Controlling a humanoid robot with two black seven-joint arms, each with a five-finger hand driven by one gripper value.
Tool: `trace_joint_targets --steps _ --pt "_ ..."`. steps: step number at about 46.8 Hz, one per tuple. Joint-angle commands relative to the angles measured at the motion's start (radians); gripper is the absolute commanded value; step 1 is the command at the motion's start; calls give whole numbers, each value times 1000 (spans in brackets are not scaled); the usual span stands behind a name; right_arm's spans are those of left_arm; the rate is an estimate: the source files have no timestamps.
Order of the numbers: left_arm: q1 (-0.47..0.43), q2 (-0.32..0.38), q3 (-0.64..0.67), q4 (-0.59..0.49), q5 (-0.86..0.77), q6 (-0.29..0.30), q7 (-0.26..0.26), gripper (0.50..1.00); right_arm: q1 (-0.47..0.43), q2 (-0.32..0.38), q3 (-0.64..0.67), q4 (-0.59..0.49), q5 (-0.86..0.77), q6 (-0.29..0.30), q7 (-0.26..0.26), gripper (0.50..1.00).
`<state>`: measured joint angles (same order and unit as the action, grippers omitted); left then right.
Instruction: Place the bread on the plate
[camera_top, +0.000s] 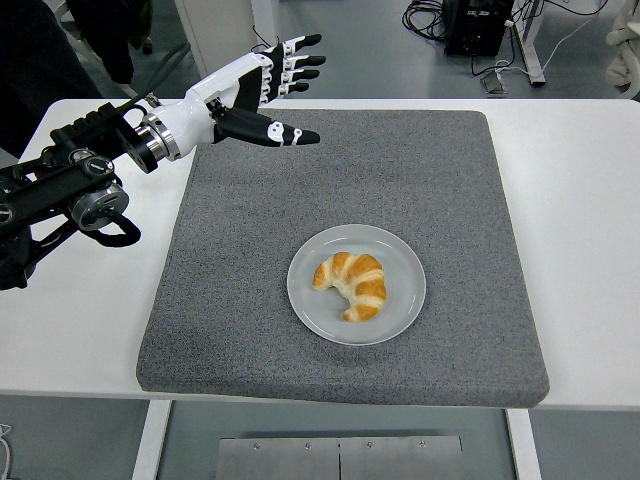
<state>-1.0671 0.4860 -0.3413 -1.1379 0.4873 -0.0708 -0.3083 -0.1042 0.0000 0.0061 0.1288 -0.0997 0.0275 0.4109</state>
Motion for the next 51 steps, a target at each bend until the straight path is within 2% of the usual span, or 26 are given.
trace_joint_targets --steps 1,12,32,37,51 --pt "12 -32 -25 65 -70 8 -2 963 0 0 0 0 0 0 0 1000" --pt "21 -155 -61 289 -213 9 -9 963 0 0 0 0 0 0 0 1000" --pt "95 -268 -274 478 -326 8 -11 963 0 0 0 0 0 0 0 1000" --pt "99 -293 -295 530 -389 0 -8 963 0 0 0 0 0 0 0 1000" --pt "98 -333 -347 592 -463 -1 -8 963 0 0 0 2 0 0 0 1000"
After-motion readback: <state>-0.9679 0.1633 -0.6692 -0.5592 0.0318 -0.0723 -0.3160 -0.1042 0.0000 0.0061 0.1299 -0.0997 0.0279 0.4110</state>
